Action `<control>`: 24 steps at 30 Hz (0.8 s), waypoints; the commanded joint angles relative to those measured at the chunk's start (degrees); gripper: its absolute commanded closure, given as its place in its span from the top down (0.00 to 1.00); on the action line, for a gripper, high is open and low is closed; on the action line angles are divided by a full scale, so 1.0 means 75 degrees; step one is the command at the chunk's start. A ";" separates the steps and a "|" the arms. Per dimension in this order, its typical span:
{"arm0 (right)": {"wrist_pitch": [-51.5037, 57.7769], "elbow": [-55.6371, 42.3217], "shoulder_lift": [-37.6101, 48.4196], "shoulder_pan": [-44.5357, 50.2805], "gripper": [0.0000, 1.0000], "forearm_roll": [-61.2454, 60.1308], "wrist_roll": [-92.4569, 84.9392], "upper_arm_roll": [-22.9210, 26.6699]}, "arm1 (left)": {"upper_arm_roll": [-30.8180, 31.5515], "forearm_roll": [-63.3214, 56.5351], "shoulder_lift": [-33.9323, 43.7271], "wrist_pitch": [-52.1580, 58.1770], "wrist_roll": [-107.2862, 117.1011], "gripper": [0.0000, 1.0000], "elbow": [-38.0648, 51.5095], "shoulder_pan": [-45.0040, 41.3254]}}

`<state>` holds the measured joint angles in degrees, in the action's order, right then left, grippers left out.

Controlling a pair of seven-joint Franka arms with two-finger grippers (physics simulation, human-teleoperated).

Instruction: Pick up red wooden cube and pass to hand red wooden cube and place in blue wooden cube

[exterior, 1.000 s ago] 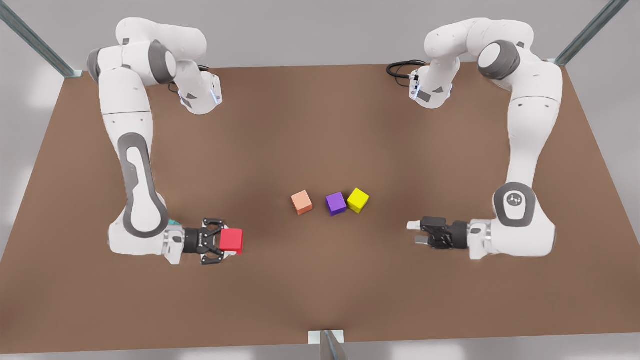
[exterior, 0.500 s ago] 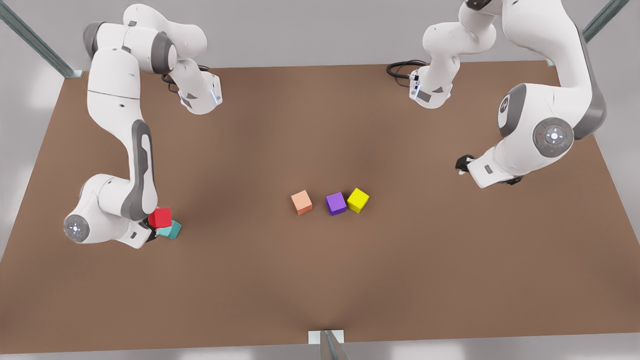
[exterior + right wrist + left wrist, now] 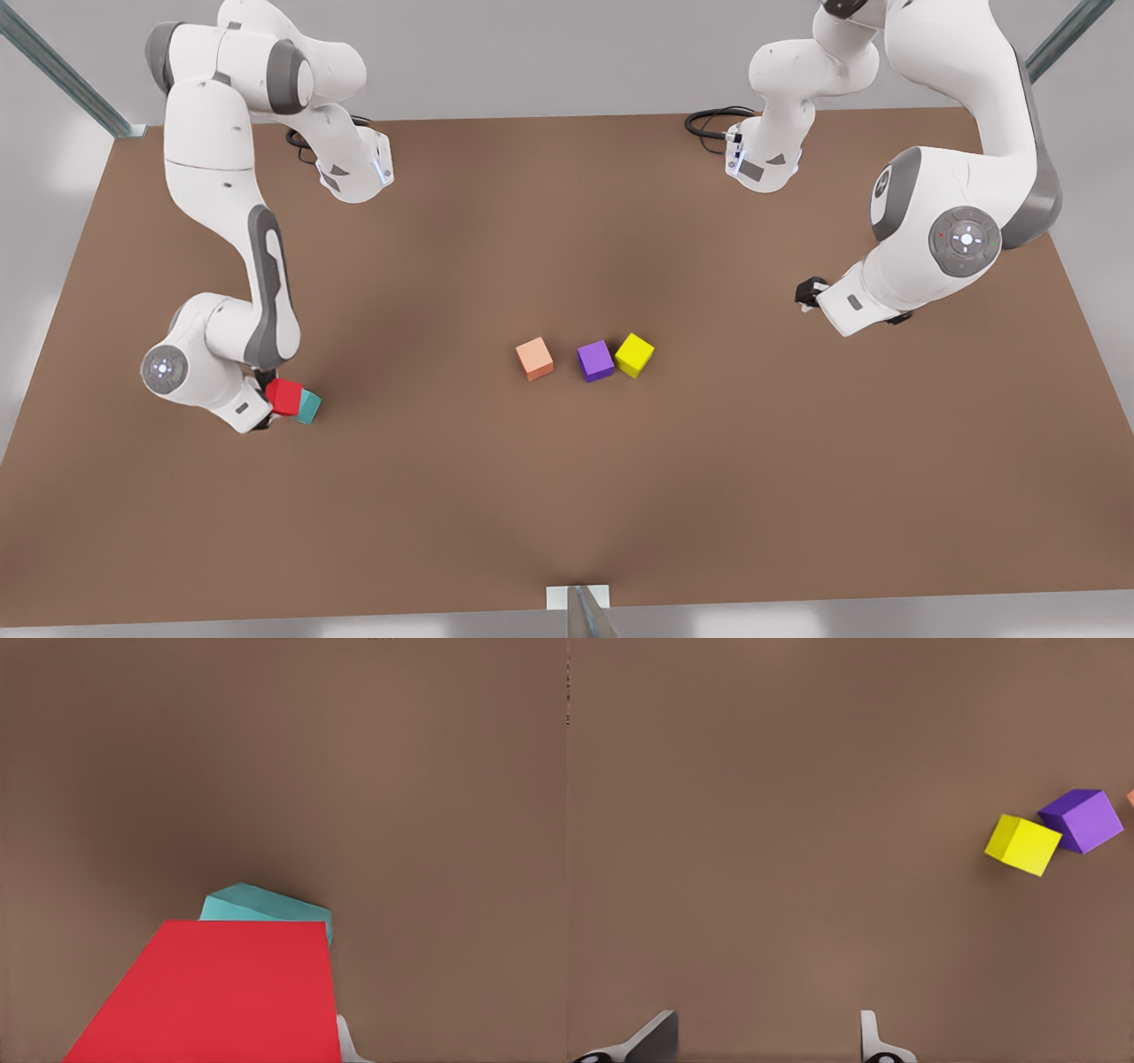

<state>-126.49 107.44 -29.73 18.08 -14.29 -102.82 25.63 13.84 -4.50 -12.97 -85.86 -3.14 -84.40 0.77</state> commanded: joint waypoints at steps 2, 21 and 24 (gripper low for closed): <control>-0.0279 0.0066 0.0027 0.0050 0.66 -0.0016 0.0807 0.0005 | 0.0006 -0.0021 -0.0005 -0.0001 0.0642 1.00 0.0003 0.0003; -0.0303 0.0089 -0.0020 0.0085 1.00 -0.0016 0.0877 -0.0006 | 0.0006 -0.0103 -0.0110 -0.0130 0.0653 1.00 -0.0020 -0.0009; -0.0256 0.0066 0.0027 0.0132 1.00 -0.0016 0.0877 0.0017 | 0.0006 -0.0103 -0.0134 -0.0130 0.0653 1.00 -0.0020 -0.0009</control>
<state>-128.76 108.02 -29.60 18.99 -14.43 -98.19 25.69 13.86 -5.24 -14.08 -86.81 0.45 -84.58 0.71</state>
